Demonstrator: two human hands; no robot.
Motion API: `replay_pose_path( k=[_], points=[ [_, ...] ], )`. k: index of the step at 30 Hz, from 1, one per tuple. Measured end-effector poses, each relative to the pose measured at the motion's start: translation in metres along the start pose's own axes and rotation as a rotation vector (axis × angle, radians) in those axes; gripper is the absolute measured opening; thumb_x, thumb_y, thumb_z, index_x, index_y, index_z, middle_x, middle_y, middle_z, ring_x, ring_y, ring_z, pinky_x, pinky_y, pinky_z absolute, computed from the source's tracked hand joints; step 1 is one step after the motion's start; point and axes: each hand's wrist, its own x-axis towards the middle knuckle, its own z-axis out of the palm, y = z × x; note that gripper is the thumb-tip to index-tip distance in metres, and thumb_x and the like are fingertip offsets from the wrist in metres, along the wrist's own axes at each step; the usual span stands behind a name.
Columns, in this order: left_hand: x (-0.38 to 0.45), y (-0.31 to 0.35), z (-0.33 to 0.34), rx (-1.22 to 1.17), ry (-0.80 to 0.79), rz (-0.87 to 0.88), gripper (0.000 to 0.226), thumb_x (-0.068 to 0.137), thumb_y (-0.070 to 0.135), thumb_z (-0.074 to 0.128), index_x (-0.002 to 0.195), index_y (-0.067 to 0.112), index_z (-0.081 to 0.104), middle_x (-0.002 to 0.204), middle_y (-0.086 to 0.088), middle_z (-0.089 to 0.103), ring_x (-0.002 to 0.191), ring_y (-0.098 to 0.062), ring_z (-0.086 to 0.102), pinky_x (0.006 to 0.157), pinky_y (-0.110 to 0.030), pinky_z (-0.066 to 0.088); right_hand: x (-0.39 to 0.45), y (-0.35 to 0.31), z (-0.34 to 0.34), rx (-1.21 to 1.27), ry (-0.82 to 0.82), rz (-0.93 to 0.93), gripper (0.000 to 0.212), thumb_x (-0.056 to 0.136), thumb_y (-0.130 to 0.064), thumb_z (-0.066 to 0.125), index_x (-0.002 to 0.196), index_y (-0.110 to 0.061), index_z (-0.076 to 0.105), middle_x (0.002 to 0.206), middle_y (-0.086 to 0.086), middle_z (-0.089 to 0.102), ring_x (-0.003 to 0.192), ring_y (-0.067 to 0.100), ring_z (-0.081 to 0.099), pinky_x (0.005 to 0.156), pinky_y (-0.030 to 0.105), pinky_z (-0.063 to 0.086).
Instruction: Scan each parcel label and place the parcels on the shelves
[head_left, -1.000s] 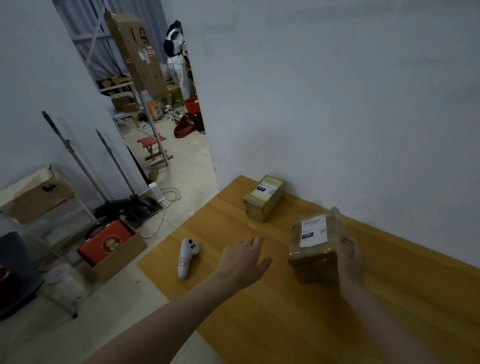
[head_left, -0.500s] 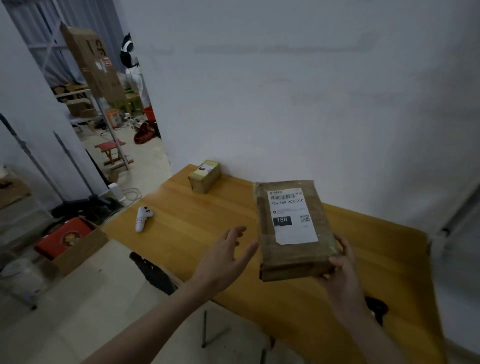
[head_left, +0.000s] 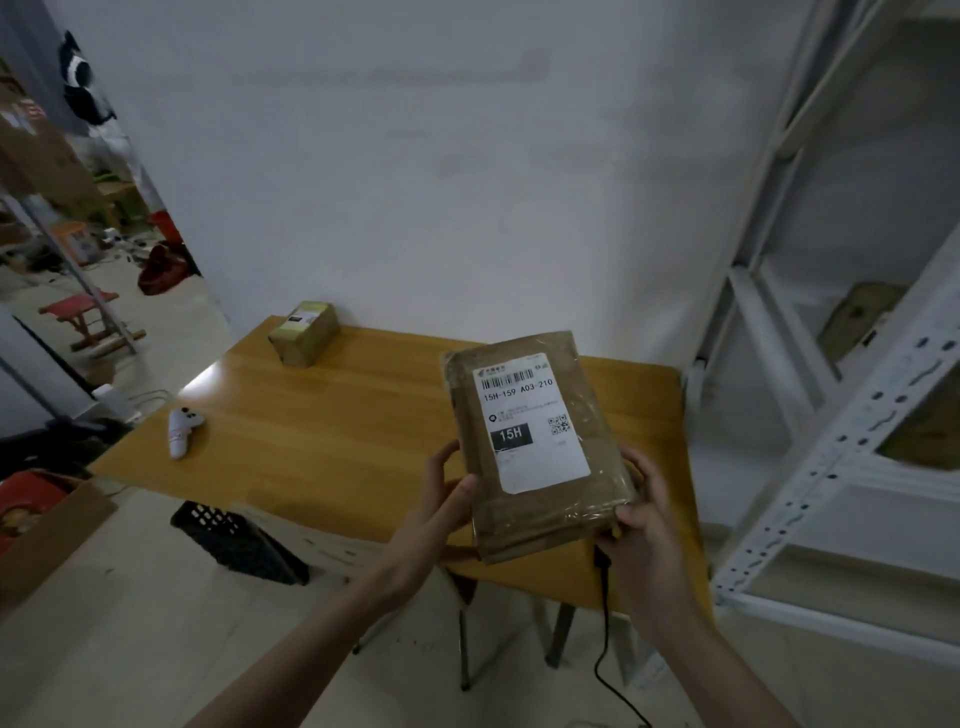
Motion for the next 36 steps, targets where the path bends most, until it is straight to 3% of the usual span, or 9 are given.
replay_pose_path(
  k=[3,11,16,18,21,24,28,30,36],
  points=[
    [0.01,-0.003,-0.003,-0.051,-0.092,-0.032,0.077,0.062,0.075,0.066,0.125,0.063,0.023,0.124,0.013,0.062,0.111,-0.016,0.065,0.078,-0.037,0.058,-0.004,0.0,-0.001,0.016,0.052,-0.011,0.059,0.06,-0.016,0.056,0.117,-0.031,0.06,0.124,0.004,0.059,0.112,0.031,0.055,0.082,0.047,0.047],
    [0.034,-0.018,-0.03,-0.11,-0.059,-0.074,0.069,0.063,0.059,0.066,0.123,0.061,0.031,0.124,-0.002,0.062,0.105,-0.019,0.067,0.076,-0.045,0.059,0.01,0.009,0.002,-0.036,-0.011,0.107,0.094,0.04,-0.054,0.085,0.124,-0.024,0.056,0.128,0.002,0.058,0.116,0.024,0.057,0.094,0.048,0.048],
    [0.045,-0.031,-0.058,-0.11,0.011,-0.04,0.069,0.062,0.059,0.066,0.122,0.06,0.032,0.116,0.005,0.067,0.105,-0.02,0.068,0.075,-0.046,0.059,0.027,0.033,-0.014,-0.212,0.117,0.146,0.078,0.051,-0.073,0.075,0.118,-0.036,0.061,0.132,-0.008,0.056,0.125,0.018,0.05,0.092,0.039,0.045],
    [0.047,-0.034,-0.067,-0.104,0.03,-0.038,0.071,0.061,0.058,0.066,0.123,0.058,0.031,0.112,0.008,0.068,0.104,-0.019,0.068,0.072,-0.042,0.059,0.036,0.043,-0.021,-0.285,0.138,0.153,0.059,0.064,-0.066,0.07,0.117,-0.039,0.061,0.131,-0.012,0.055,0.123,0.013,0.05,0.091,0.035,0.046],
    [0.045,-0.04,-0.076,-0.092,0.051,-0.067,0.071,0.06,0.058,0.067,0.122,0.058,0.032,0.118,0.004,0.065,0.106,-0.022,0.067,0.073,-0.043,0.059,0.055,0.06,-0.038,-0.36,0.194,0.201,0.027,0.088,-0.041,0.058,0.115,-0.039,0.059,0.129,-0.009,0.053,0.123,0.016,0.049,0.1,0.043,0.044],
    [0.042,-0.046,-0.079,-0.071,0.079,-0.102,0.07,0.061,0.059,0.068,0.121,0.061,0.033,0.125,-0.003,0.06,0.109,-0.023,0.065,0.075,-0.043,0.059,0.077,0.076,-0.06,-0.451,0.26,0.282,0.019,0.095,-0.029,0.056,0.113,-0.035,0.058,0.128,-0.001,0.054,0.12,0.022,0.05,0.103,0.05,0.042],
    [0.041,-0.049,-0.08,-0.049,0.117,-0.148,0.083,0.052,0.071,0.076,0.12,0.064,0.03,0.128,-0.005,0.058,0.111,-0.028,0.064,0.078,-0.046,0.059,0.109,0.1,-0.09,-0.658,0.315,0.421,0.039,0.096,-0.022,0.056,0.133,-0.017,0.046,0.13,0.008,0.05,0.113,0.027,0.05,0.092,0.04,0.042],
    [0.039,-0.05,-0.077,-0.051,0.157,-0.163,0.083,0.052,0.069,0.076,0.121,0.064,0.029,0.128,-0.005,0.058,0.109,-0.028,0.065,0.077,-0.045,0.059,0.123,0.113,-0.105,-0.713,0.315,0.533,0.053,0.094,-0.025,0.059,0.141,-0.009,0.038,0.138,0.014,0.046,0.121,0.032,0.048,0.092,0.039,0.04],
    [0.029,-0.043,-0.057,-0.025,0.264,-0.192,0.073,0.06,0.059,0.066,0.123,0.062,0.029,0.13,-0.003,0.056,0.108,-0.022,0.065,0.076,-0.04,0.059,0.16,0.137,-0.124,-0.666,0.239,0.725,0.069,0.09,-0.038,0.063,0.146,-0.011,0.033,0.143,0.012,0.042,0.126,0.034,0.045,0.093,0.041,0.04]
  ],
)
